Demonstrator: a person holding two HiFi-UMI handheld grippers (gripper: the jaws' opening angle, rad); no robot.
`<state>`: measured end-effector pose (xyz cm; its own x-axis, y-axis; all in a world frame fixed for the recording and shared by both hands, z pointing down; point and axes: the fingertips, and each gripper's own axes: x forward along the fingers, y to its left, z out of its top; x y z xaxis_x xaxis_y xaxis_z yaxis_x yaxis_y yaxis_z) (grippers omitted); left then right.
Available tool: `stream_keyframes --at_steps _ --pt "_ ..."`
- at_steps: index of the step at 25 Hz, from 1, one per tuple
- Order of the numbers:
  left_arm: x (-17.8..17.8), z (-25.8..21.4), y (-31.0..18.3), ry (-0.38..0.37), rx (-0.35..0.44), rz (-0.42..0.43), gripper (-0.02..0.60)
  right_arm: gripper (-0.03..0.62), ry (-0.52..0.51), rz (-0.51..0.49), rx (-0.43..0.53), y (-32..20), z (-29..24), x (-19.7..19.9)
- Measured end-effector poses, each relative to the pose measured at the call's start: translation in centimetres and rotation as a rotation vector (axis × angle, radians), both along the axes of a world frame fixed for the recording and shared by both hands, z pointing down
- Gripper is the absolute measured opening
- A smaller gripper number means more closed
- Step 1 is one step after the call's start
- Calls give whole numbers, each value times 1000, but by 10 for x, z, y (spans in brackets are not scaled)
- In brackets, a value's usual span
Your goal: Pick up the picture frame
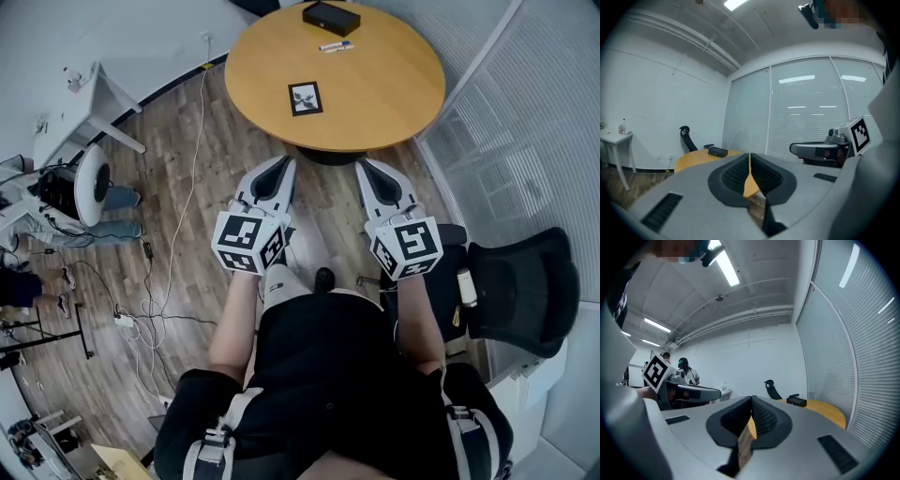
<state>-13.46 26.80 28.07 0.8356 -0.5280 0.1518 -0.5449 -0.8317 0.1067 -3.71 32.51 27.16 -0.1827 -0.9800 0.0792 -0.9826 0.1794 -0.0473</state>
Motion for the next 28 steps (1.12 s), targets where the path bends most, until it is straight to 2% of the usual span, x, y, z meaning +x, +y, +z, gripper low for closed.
stream_keyframes --at_steps 4,11,17,21,28 --pt "1 13 -2 -21 -17 14 29 17 -59 1 -35 -6 16 3" --pt "-5 41 -48 -48 -76 22 31 17 -64 32 -111 -55 45 -3" --pt "6 56 -114 -40 -111 42 31 38 -56 16 -154 -122 53 1" --pt "6 58 -168 -27 -125 62 35 40 -28 25 -143 -178 41 2" --pt "10 27 -250 32 -88 107 100 75 7 66 -106 -256 7 6"
